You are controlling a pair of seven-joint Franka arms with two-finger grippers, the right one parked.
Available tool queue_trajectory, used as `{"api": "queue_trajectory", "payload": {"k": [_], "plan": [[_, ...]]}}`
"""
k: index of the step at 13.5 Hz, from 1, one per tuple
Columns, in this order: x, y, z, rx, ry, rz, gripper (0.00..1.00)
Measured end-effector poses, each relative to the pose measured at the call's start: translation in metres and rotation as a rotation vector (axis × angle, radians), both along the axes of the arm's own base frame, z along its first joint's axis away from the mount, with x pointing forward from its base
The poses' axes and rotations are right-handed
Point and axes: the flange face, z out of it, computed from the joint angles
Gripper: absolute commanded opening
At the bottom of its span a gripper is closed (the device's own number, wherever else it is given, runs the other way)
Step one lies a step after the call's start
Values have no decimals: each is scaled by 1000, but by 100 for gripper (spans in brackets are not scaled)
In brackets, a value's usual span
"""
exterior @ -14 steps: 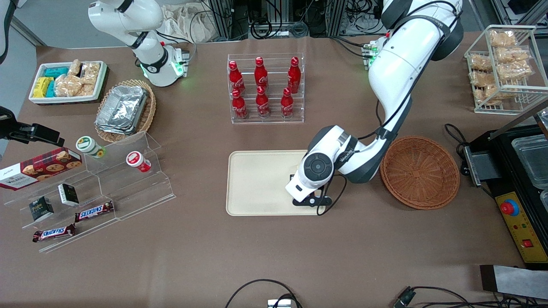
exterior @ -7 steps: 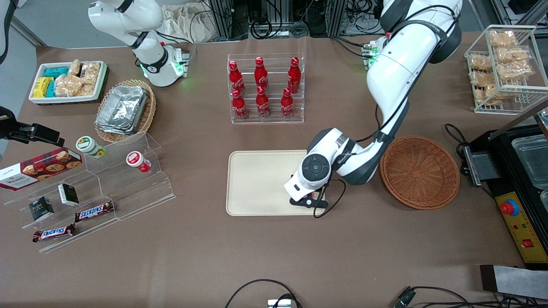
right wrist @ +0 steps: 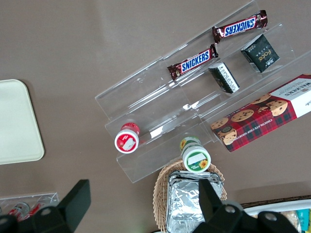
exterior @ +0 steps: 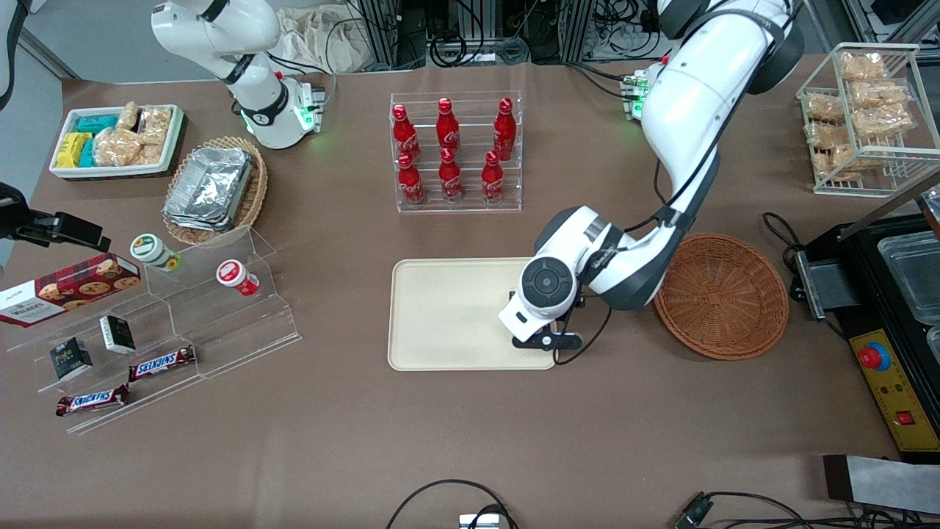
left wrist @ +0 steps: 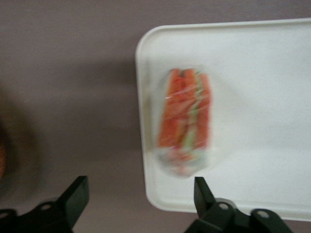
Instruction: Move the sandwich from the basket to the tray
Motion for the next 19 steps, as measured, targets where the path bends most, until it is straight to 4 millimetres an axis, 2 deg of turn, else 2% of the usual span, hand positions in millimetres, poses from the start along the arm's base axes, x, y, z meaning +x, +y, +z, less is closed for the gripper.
{"api": "queue_trajectory", "payload": {"k": [2, 4, 7, 9, 11, 15, 19], "plan": [[0, 25, 31, 36, -15, 37, 100], [-4, 62, 47, 59, -32, 71, 100], [-23, 111, 42, 35, -122, 104, 100], [-34, 147, 48, 37, -160, 122, 100], [-33, 175, 77, 47, -200, 155, 100], [-17, 229, 153, 71, -241, 200, 100], [4, 284, 187, 21, -236, 135, 100]]}}
